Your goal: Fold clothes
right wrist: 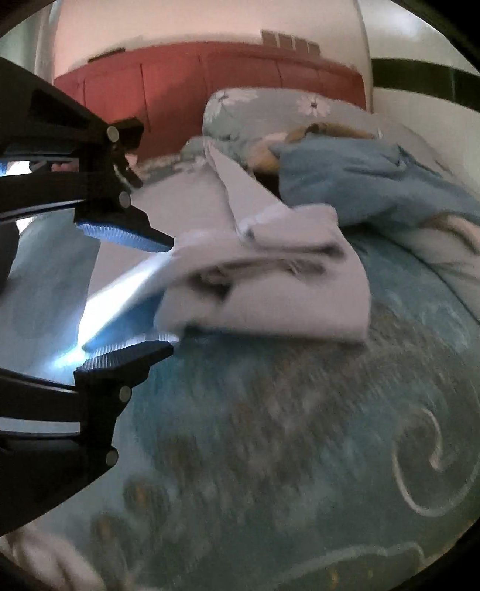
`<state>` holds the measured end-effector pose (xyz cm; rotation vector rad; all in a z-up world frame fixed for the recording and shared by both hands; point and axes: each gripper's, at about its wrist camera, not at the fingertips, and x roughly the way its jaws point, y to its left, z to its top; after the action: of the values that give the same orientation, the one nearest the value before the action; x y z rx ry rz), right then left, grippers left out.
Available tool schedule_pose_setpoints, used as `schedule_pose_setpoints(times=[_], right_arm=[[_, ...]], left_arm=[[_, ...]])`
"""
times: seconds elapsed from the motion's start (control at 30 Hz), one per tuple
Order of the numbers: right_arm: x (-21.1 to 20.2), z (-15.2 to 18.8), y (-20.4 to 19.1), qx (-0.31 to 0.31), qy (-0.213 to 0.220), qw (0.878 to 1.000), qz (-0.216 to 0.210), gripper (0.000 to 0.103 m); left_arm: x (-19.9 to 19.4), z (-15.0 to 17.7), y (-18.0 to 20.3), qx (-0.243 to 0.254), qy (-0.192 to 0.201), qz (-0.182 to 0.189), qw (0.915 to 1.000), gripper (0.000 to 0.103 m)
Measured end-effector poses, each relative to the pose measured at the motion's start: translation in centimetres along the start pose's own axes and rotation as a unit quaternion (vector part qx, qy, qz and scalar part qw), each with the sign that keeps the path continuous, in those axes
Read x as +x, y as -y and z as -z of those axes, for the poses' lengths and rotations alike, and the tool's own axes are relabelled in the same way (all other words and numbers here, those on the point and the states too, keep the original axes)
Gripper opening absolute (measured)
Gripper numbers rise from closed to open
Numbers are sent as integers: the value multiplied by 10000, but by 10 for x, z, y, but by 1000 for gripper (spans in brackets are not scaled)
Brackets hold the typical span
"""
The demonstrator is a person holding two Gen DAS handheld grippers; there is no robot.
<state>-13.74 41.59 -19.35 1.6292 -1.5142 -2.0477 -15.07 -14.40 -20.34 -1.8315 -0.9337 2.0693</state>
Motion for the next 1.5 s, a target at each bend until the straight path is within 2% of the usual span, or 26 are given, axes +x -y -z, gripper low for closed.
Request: schedule_pose_setpoints(times=[0.07,0.1,0.13,0.17,0.2,0.23,0.37,0.43,0.5,0.57,0.63,0.77,0.9,1.03,1.13,1.23,1.37,1.5], right_arm=[[7,2,-2,88,140,9999,-7,50],[8,3,0,207,196,9996,-50,39],[9,3,2,352,226,9991,-74,20],[9,4,4,480,255,9985,-97,14],[6,3,1,493,273,9983,-113,12],[3,3,-2,490,296,9983,-130,10],[-36,4,-45,-78,570,9977,-346,9],[-56,16,-56,-277,668,9962,-487,9],[-73,33,-57,-366,707,9951,-586,9],[-64,51,-34,-218,485,9980,-342,9],[-51,69,-9,-1,249,9996,-117,9],[-41,78,0,159,255,9995,34,9],[-40,71,-27,-71,229,9991,357,9],[-34,70,-72,-598,190,9943,866,9],[-31,76,-116,-1077,155,9858,1283,9],[-15,92,-169,-1742,79,9708,1647,9],[8,114,-240,-2607,-27,9421,2110,9],[60,140,-281,-3197,-282,9142,2475,9]], left_arm=[[4,2,-2,-176,-7,121,9998,59],[5,3,-3,-265,-10,182,9995,54],[7,3,-4,-365,-11,236,9991,47],[6,4,-7,-512,-2,264,9983,19],[6,4,-10,-659,8,292,9974,10],[3,4,-12,-773,34,330,9965,10],[-32,5,5,-694,391,646,9947,8],[-65,15,20,-368,626,835,9939,8],[-78,33,20,-171,654,817,9944,9],[-82,54,14,-15,583,714,9957,9],[-63,75,-6,-89,286,437,9986,9],[-38,90,-28,-542,141,354,9978,6],[-48,105,-46,-1013,291,726,9918,6],[-70,115,-48,-867,546,736,9920,7],[-81,121,-42,-706,705,630,9930,8],[-86,130,-45,-653,742,711,9926,11],[-99,140,-57,-640,748,861,9914,21],[-110,147,-69,-679,801,1035,9891,25]])
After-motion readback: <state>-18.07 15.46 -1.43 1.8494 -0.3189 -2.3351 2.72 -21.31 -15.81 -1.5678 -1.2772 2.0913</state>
